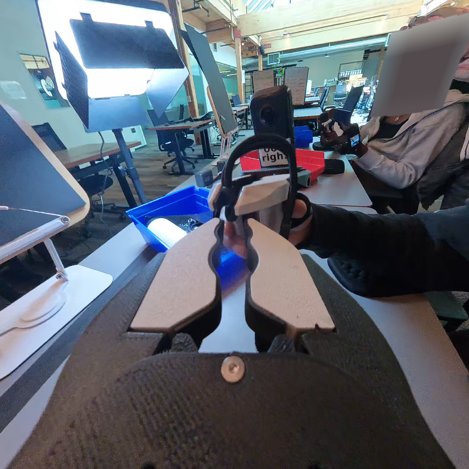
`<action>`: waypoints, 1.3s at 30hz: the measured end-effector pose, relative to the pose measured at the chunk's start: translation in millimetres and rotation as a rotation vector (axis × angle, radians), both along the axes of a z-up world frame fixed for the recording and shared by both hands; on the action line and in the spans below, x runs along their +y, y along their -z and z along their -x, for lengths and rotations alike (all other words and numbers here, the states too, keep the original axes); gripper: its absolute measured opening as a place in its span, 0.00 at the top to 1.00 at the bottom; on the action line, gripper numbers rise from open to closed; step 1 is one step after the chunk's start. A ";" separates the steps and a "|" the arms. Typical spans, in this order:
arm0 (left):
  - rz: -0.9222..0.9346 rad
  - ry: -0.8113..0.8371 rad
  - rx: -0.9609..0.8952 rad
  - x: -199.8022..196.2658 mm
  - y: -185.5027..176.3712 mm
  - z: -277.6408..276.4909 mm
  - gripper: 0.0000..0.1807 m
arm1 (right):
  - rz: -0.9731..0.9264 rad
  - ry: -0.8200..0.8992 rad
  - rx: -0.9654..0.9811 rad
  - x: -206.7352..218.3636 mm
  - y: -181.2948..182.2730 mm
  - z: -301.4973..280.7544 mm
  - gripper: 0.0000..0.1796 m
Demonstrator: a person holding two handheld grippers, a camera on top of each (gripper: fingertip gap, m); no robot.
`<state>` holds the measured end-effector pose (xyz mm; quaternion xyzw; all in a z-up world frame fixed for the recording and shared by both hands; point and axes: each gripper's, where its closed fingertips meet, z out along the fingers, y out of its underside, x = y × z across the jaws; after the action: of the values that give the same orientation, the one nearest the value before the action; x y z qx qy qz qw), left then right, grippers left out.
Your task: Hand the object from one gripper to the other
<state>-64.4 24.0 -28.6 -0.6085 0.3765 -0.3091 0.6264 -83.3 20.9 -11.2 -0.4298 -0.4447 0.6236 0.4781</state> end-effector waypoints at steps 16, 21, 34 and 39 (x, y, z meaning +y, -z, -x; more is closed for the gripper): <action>0.285 0.298 -0.276 -14.5 -5.3 -6.5 0.98 | -0.035 -0.007 0.022 -1.1 -10.5 -11.3 0.92; 0.324 0.311 -0.298 -13.4 -2.4 -10.2 0.98 | -0.066 0.039 0.021 4.2 -14.5 -16.1 0.97; 0.044 0.012 0.003 1.5 -6.0 30.9 0.90 | -0.175 0.156 -0.284 17.2 21.6 -6.0 0.98; -0.155 -0.101 0.308 2.9 10.9 35.5 0.85 | -0.144 0.109 -0.451 9.2 50.0 5.2 0.98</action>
<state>-99.9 26.9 -39.5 -0.6167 0.4597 -0.1506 0.6211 -88.4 30.1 -61.2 -0.5463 -0.5595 0.4521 0.4290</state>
